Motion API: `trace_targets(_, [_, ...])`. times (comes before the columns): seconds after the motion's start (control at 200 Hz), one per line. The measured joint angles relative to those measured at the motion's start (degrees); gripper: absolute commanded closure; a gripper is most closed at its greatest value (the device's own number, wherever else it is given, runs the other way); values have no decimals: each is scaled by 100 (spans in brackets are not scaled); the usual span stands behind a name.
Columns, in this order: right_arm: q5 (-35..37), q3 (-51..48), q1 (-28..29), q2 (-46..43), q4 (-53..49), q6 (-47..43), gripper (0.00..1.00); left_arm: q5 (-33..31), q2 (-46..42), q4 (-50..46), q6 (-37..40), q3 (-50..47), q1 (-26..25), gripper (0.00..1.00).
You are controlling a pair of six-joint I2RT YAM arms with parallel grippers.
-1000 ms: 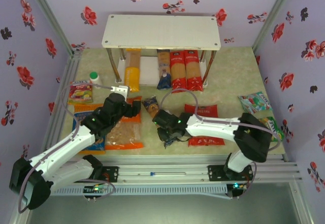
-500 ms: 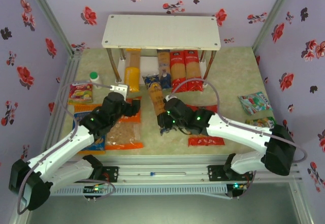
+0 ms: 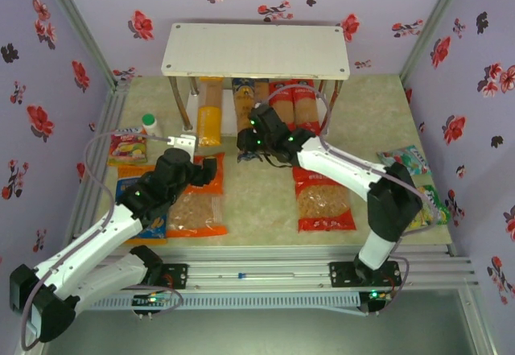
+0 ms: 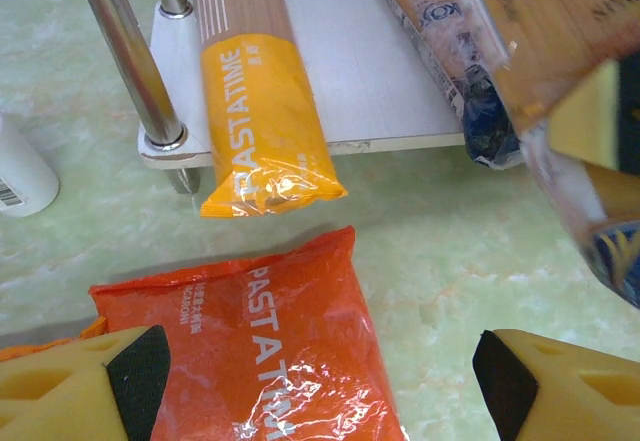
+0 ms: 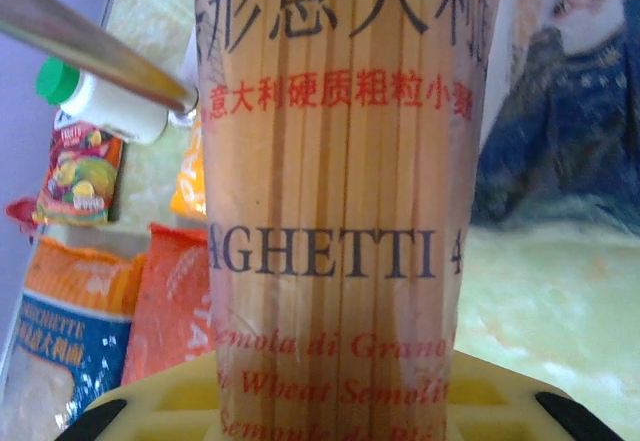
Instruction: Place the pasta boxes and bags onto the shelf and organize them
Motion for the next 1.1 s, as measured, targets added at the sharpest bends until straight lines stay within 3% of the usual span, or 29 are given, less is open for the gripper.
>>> trace_targets(0.39, [-201, 1440, -208, 1580, 9, 57, 100, 0, -35, -105, 0, 0, 0, 16])
trace_targets(1.1, [15, 2809, -457, 2905, -507, 0, 100, 0, -61, -109, 107, 0, 0, 15])
